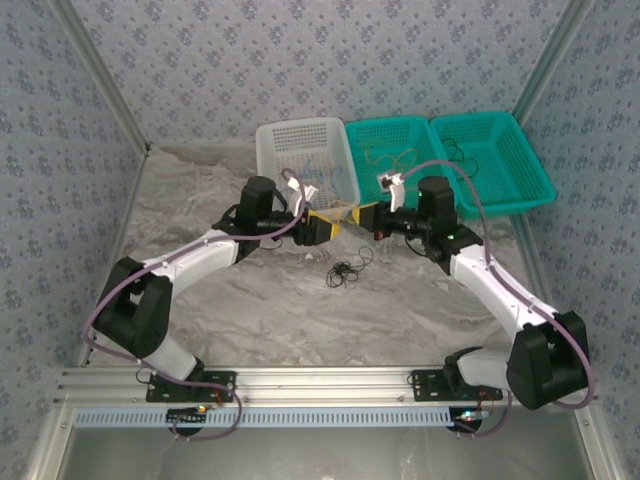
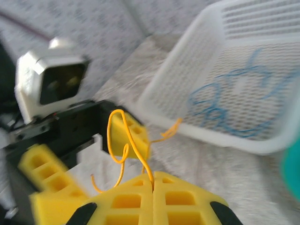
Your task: Untangle the cables
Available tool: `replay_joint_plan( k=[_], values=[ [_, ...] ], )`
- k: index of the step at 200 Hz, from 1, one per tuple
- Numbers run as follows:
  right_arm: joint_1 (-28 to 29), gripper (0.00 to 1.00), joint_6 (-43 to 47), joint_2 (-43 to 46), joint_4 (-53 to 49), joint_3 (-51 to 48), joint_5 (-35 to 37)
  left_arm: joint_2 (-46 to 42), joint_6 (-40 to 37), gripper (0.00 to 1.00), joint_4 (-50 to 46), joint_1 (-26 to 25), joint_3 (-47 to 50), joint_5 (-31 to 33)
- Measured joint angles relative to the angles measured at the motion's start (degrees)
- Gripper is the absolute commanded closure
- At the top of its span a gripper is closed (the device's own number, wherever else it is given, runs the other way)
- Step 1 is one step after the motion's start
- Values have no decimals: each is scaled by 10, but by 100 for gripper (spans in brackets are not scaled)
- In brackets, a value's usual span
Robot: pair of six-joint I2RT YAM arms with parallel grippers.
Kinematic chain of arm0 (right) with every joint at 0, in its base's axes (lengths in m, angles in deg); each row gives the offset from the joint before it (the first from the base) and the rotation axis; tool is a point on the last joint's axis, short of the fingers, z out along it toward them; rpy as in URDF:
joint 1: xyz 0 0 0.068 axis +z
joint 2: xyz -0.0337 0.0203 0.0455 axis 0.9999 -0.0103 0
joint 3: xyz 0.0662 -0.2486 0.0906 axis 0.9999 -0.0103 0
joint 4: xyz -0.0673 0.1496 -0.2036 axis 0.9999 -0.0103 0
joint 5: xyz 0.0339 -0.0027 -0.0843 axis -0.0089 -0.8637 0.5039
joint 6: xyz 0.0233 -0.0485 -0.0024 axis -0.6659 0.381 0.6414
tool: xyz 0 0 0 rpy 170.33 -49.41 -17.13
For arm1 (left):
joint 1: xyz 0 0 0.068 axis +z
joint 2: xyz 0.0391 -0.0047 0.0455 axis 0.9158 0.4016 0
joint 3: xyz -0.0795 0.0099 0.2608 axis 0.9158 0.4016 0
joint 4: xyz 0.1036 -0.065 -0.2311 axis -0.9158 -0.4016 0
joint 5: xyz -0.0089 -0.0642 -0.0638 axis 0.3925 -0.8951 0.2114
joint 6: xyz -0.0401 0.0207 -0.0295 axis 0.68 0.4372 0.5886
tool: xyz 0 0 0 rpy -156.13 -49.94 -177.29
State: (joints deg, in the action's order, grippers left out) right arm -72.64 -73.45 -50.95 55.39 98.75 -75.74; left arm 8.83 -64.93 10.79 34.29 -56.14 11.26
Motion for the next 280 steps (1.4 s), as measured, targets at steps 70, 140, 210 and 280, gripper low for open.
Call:
replay_joint_plan(
  k=[70,140,210,280],
  values=[
    [-107,46,-42,-125,-45,89,196,3,33,1,-23,-2,0,193],
    [-95,0,-47,-110,-119,141,305,37,47,1,-99,-43,-12,310],
    [-108,0,-92,137,-148,-56,406,84,57,1,-137,-86,-67,371],
    [-192,0,-108,206,-209,-108,323,96,93,1,-133,-93,-69,369]
  ],
)
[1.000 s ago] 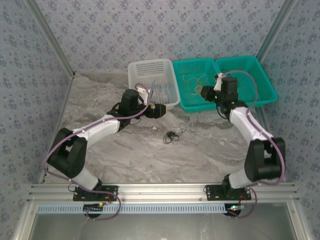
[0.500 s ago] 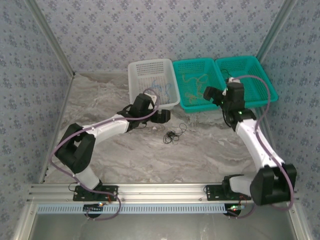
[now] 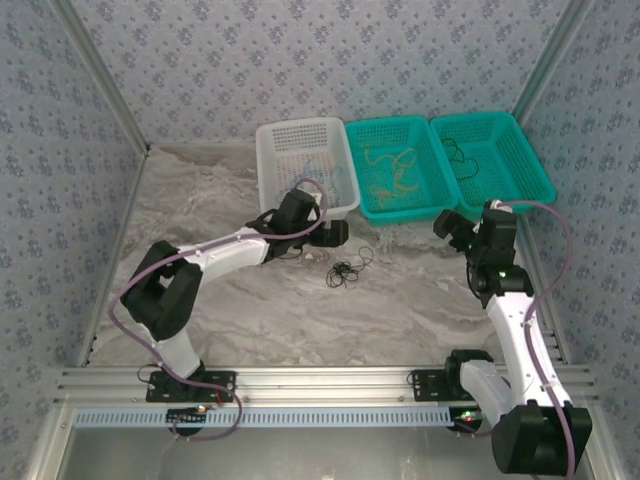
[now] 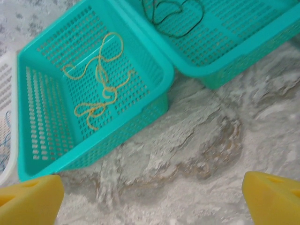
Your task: Untangle the cables
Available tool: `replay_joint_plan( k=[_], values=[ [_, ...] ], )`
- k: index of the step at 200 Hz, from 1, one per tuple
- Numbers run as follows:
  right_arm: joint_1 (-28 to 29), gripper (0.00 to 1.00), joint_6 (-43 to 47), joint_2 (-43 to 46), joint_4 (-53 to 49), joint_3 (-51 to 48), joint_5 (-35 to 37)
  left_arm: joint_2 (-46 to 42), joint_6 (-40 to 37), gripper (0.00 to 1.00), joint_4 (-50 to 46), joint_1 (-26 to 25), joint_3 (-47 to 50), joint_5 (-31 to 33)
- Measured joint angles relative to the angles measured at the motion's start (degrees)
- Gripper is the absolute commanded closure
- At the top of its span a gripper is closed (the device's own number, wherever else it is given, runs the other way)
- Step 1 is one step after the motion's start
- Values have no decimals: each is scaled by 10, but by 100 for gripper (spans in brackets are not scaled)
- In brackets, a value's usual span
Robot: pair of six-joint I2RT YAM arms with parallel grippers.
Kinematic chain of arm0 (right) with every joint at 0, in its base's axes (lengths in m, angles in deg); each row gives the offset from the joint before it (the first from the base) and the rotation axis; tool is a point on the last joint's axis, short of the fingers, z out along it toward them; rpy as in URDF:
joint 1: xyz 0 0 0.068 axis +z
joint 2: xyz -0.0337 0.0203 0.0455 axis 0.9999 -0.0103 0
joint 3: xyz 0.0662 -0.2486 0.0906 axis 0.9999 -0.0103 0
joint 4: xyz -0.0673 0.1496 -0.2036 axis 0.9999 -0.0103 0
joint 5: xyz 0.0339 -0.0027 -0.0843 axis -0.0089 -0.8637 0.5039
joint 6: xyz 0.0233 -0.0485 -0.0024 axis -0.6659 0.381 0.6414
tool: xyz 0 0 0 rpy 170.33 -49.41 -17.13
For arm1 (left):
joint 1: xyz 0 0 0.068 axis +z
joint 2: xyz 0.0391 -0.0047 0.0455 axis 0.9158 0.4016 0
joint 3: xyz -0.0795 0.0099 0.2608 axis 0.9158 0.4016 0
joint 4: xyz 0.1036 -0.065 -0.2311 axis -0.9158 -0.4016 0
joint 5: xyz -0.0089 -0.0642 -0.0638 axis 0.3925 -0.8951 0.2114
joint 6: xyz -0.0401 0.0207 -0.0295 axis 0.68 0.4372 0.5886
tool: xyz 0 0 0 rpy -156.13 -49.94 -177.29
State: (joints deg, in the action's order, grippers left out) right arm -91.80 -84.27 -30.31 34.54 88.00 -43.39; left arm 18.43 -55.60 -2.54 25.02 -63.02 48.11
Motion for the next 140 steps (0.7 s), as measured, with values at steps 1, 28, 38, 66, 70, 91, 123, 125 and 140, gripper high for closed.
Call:
replay_joint_plan(
  k=[1,28,38,66,70,91,123,125,140],
  values=[
    [0,0,0,0,0,-1,-2,0,0,1,0,0,0,0],
    [1,0,-6,8,19,-42,-52,11,4,1,-34,-14,-8,5],
    [1,0,-12,13,28,-57,-64,19,8,1,-57,-20,-19,13],
    [3,0,-34,16,43,-69,-78,43,19,1,-118,-45,-66,29],
    [4,0,-35,16,47,-69,-80,47,19,1,-128,-49,-74,31],
    [11,0,-40,16,62,-69,-88,69,18,5,-171,-74,-115,45],
    [29,0,-40,14,69,-69,-93,95,14,13,-224,-98,-151,58],
    [31,0,-40,14,70,-69,-94,97,13,13,-226,-99,-153,58],
    [40,0,-40,7,73,-69,-94,110,9,17,-243,-100,-167,58]
  ],
)
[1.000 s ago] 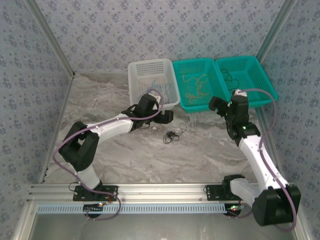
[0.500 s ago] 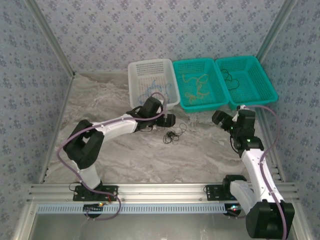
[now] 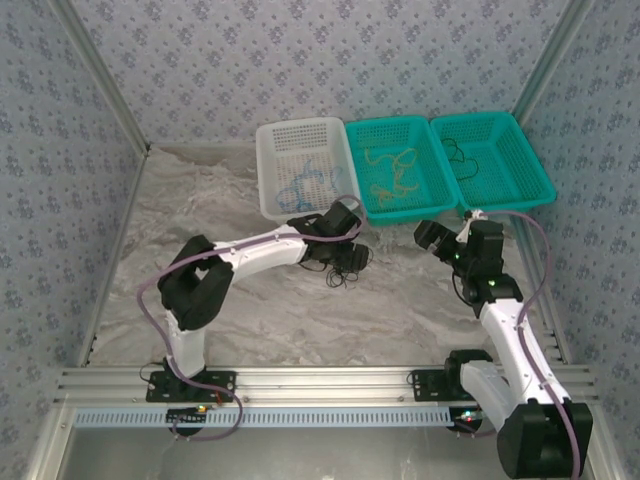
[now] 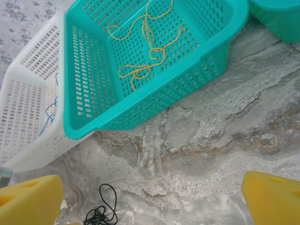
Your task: Untangle the cables
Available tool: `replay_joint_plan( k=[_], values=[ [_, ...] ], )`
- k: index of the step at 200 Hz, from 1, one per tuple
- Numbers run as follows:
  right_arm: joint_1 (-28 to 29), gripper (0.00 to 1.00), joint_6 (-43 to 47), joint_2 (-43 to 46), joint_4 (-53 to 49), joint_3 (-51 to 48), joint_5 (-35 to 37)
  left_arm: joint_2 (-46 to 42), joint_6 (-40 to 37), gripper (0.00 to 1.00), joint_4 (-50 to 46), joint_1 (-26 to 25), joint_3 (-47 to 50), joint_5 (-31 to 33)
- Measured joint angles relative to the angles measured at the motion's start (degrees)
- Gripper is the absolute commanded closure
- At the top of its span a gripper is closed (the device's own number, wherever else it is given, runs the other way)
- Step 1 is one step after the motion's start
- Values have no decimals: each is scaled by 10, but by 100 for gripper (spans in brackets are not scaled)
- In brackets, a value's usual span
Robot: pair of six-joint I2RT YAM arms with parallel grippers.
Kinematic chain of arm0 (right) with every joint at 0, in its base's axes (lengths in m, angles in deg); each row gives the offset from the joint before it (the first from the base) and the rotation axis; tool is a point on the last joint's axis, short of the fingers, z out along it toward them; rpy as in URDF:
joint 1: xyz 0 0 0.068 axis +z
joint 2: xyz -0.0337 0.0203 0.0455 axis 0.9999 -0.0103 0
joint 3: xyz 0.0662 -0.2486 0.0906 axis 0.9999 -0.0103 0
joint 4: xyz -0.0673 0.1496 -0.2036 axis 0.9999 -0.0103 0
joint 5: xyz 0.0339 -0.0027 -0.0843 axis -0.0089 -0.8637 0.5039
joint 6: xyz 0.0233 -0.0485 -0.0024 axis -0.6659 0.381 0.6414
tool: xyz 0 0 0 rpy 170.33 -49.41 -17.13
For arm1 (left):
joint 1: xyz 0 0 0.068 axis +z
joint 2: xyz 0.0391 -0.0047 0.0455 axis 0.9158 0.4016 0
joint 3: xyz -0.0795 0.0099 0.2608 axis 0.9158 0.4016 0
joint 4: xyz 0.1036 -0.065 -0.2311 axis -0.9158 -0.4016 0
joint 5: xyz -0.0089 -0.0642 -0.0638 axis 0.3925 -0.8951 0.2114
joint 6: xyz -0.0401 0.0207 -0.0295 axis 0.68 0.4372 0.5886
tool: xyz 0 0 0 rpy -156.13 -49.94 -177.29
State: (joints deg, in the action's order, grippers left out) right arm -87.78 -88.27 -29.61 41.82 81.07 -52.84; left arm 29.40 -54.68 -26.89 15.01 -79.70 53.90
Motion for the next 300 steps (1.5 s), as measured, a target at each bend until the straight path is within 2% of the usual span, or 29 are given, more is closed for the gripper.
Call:
replay_joint_plan(
  k=[34,88,112,140,159,181,214,273,300],
  values=[
    [31,0,0,-23,5,0,3,41,-27,23,-14,-2,-50,-1],
    [80,0,1,-45,7,7,24,96,-63,22,-24,-6,-101,0],
    [92,0,1,-58,9,13,31,118,-84,19,-42,-22,-122,18],
    [104,0,3,-76,11,18,37,145,-102,21,-52,-44,-152,40],
    [113,0,5,-88,11,24,41,158,-103,34,-64,-51,-165,48],
    [119,0,7,-100,12,30,45,164,-107,57,-72,-49,-171,54],
    [128,0,16,-116,12,40,50,164,-104,79,-75,-46,-171,60],
    [137,1,31,-141,7,53,55,164,-100,100,-73,-42,-173,53],
    [140,0,38,-141,-1,53,54,163,-100,100,-71,-42,-173,33]
  ],
)
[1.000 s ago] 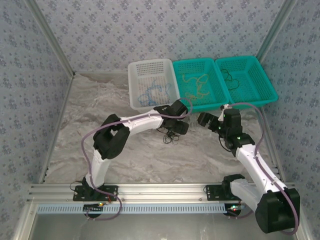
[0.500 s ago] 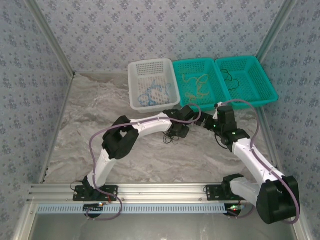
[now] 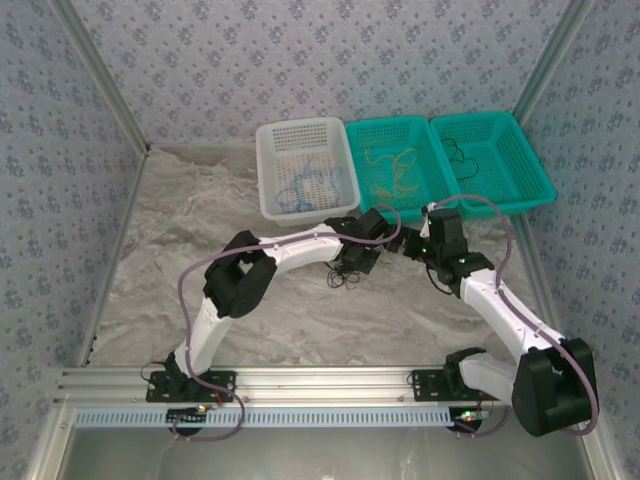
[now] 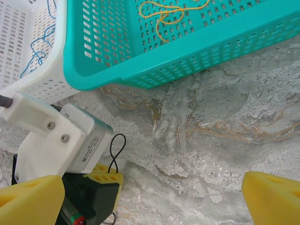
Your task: Untangle the cables
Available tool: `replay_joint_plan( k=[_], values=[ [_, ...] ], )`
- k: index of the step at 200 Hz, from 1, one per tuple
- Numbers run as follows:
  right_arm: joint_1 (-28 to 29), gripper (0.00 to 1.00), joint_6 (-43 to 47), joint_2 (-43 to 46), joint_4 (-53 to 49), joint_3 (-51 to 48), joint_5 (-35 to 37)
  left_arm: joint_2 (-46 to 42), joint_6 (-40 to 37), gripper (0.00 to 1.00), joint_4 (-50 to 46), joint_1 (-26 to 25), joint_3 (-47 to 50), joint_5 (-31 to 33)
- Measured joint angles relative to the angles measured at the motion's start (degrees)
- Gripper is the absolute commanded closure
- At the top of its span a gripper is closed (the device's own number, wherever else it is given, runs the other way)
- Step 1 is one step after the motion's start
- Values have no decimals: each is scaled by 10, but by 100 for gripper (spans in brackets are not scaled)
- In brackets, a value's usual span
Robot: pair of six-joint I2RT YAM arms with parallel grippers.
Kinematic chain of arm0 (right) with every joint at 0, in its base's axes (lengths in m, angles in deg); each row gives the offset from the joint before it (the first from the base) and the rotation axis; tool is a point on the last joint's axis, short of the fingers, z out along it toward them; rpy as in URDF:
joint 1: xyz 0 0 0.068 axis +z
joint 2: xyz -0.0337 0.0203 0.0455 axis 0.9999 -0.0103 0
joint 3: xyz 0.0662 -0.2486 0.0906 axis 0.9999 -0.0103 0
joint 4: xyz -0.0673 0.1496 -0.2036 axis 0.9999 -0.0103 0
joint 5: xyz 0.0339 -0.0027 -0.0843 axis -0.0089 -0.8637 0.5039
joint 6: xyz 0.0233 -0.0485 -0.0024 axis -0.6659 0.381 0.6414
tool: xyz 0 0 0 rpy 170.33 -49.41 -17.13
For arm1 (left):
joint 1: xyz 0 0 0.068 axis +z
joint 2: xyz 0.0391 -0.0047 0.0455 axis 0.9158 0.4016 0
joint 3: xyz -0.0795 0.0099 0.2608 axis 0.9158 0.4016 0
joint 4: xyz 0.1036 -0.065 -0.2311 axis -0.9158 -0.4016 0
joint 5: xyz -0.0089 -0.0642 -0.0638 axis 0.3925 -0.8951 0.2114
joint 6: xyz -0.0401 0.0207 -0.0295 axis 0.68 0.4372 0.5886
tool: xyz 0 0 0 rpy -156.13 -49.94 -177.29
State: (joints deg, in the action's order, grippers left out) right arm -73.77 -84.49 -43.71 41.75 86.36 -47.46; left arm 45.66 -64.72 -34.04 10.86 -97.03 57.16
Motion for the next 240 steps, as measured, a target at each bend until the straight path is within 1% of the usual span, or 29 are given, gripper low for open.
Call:
replay_joint_plan(
  k=[28,49,71,98,138,162,176,205,240],
  values=[
    [9,0,3,0,-1,0,-17,-20,3,100,19,0,14,-23],
    [13,0,2,0,1,0,-28,-56,10,100,38,5,46,-43],
    [15,0,-6,0,11,0,-41,-97,32,100,69,22,81,-81],
    [19,0,-26,3,49,-10,-61,-126,75,100,115,54,116,-133],
    [25,0,-61,2,110,-47,-115,-131,134,100,203,89,146,-207],
    [32,0,-106,-3,182,-73,-152,-137,174,100,262,103,175,-246],
    [38,3,-124,-7,218,-85,-163,-140,199,100,300,114,187,-273],
    [52,6,-129,-14,253,-93,-166,-141,245,100,365,142,196,-321],
    [53,12,-95,-26,277,-102,-170,-151,276,100,402,160,198,-353]
  ],
)
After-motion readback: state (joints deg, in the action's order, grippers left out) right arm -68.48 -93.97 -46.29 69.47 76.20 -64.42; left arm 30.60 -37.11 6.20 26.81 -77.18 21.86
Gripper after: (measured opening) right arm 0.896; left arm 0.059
